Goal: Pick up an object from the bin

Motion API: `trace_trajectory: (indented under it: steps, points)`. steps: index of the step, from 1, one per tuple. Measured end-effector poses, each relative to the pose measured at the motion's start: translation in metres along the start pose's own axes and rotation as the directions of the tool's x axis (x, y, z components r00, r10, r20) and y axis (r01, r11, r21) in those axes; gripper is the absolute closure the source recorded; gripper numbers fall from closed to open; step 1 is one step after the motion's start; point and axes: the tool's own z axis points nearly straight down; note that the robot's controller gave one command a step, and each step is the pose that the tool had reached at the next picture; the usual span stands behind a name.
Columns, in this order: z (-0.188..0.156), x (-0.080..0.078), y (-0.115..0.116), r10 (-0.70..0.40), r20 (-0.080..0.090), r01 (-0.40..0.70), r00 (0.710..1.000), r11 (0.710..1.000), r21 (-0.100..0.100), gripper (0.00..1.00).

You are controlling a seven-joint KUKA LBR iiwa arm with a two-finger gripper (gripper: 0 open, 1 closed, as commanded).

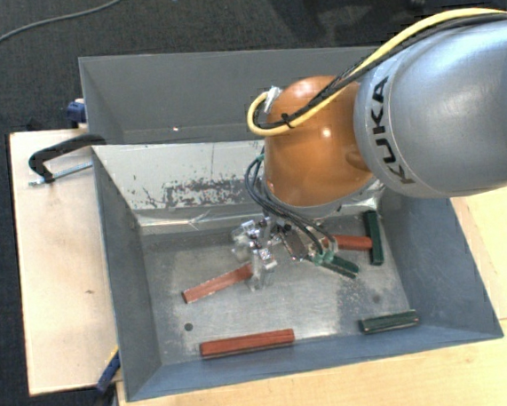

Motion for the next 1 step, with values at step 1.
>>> trace_trajectory:
  steps: [1]
  points:
    - [-0.0797,-0.0030,0.0314,-0.001,0.001,0.001,1.000,1.000,0.002,1.00]
